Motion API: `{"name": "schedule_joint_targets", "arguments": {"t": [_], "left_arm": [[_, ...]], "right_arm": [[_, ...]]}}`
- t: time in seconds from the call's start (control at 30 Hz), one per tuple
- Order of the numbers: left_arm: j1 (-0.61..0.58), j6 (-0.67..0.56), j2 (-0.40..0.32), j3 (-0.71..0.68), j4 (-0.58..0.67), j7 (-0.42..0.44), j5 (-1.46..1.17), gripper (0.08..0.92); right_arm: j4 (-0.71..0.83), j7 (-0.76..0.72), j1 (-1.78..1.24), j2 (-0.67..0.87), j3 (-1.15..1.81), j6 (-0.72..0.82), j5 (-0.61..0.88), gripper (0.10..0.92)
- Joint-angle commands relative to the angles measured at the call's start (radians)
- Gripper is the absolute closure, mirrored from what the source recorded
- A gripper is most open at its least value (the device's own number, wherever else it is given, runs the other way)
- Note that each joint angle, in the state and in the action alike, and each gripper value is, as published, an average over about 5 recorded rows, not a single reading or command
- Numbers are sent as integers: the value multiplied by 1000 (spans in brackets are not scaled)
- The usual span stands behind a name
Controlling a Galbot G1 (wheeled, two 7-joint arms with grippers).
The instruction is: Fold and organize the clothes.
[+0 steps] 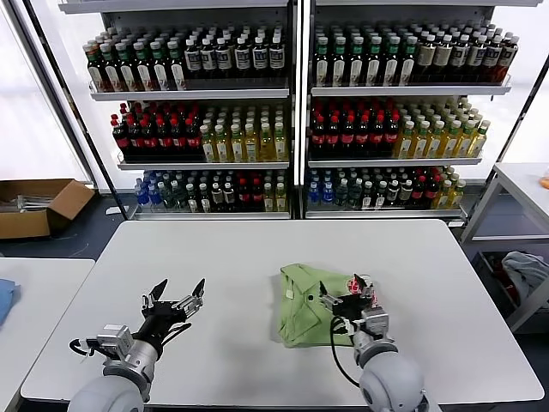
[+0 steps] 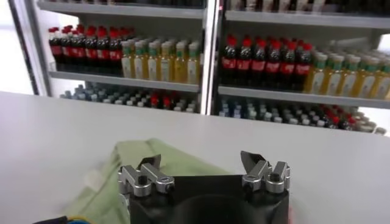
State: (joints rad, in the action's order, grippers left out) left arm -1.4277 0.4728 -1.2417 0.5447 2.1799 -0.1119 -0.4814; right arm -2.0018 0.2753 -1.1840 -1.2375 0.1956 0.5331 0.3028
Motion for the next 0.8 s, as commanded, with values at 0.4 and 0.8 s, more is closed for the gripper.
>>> {"name": "schedule_joint_targets", "arguments": {"t": [0.4,0.8], "left_arm": [[-21,4,-4,11,-14,3,-8,177],[-25,5,4,13,-20,7,-15,177]], "right_arm": [[221,105,135,-94,-95,-6,5,203],[242,112,126,-118,-101,-10,-7,203]]}}
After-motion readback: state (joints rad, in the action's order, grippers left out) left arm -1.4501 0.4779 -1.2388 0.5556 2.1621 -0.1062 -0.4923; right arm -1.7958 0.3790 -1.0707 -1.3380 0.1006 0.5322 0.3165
